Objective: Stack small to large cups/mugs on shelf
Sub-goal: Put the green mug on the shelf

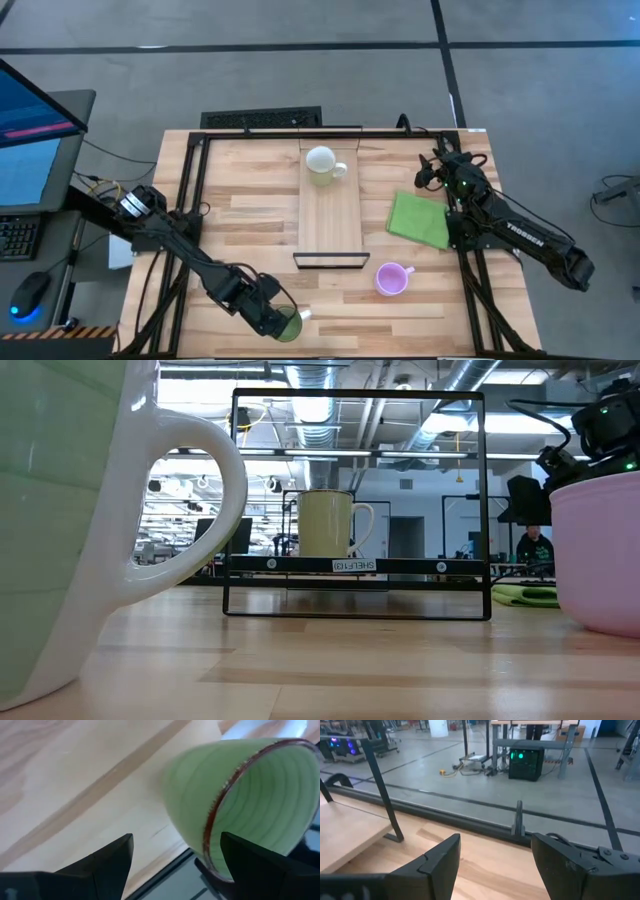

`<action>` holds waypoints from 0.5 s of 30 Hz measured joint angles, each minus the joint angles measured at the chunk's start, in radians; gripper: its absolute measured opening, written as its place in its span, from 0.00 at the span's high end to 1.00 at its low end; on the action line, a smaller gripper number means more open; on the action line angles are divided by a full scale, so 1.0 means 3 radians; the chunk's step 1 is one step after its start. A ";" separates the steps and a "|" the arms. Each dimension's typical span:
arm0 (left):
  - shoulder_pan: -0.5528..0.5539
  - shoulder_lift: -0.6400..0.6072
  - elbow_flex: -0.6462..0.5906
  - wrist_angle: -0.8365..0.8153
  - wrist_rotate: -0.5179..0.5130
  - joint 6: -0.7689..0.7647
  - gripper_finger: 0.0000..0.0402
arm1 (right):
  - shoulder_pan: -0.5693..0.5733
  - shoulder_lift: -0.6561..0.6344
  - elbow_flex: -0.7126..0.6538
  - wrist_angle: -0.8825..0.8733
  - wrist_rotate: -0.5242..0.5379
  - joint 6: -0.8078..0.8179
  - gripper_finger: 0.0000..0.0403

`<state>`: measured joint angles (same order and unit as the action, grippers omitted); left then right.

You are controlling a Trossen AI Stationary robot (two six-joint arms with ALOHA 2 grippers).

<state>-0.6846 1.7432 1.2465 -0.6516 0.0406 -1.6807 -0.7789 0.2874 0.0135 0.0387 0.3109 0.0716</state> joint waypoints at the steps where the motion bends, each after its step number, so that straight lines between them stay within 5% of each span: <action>1: 0.0000 0.0000 0.0000 -0.0004 0.0000 0.0059 0.28 | -0.0001 0.0000 0.0000 0.0000 0.0000 0.0001 0.34; 15: 0.0046 0.0000 0.0000 0.0126 -0.0003 0.0155 0.28 | -0.0001 0.0001 0.0000 0.0000 -0.0001 0.0001 0.34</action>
<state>-0.6709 1.7432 1.2465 -0.6139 0.0399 -1.6342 -0.7790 0.2878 0.0135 0.0387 0.3107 0.0719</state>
